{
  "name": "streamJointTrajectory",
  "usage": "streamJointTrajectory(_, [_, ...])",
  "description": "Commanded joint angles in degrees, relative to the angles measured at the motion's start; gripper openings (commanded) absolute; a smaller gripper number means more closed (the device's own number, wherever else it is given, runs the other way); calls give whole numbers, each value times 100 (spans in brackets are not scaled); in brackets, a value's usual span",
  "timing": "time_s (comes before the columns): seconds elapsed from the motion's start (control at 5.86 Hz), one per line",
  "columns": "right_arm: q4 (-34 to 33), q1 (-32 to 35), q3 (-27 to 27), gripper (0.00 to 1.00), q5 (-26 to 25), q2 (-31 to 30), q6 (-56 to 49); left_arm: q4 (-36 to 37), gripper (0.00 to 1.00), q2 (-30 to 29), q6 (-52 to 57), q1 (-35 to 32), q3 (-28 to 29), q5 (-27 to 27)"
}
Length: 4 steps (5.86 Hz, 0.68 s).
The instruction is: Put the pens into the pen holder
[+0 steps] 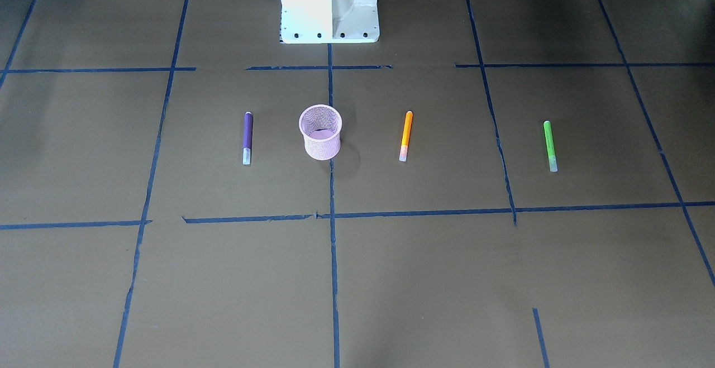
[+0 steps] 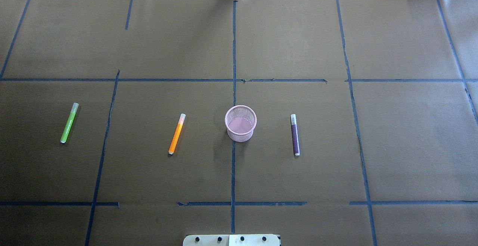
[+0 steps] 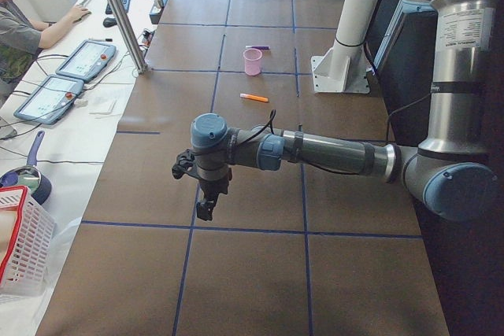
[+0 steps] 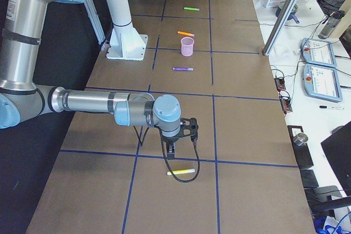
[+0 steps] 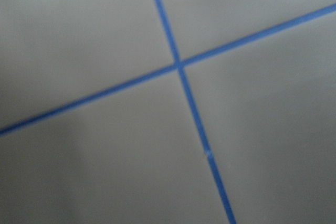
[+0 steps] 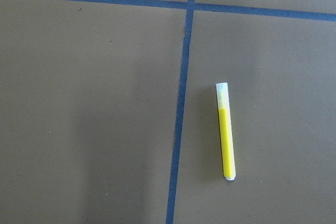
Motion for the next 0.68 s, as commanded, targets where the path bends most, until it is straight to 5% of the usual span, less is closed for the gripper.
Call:
streamJointTrajectory(0.0, [16,-68,-7,100,3,6,-5,-418,100,-187,-454,75,51,-57])
streamJointTrajectory(0.34, [16,-104,-7,100,3,6,3,-1267,100,-143,-1244,861,157,-514])
streamJointTrajectory(0.51, [16,-113,-15,100,3,6,-5,-1402,100,-160,-2598,1684,88,-454])
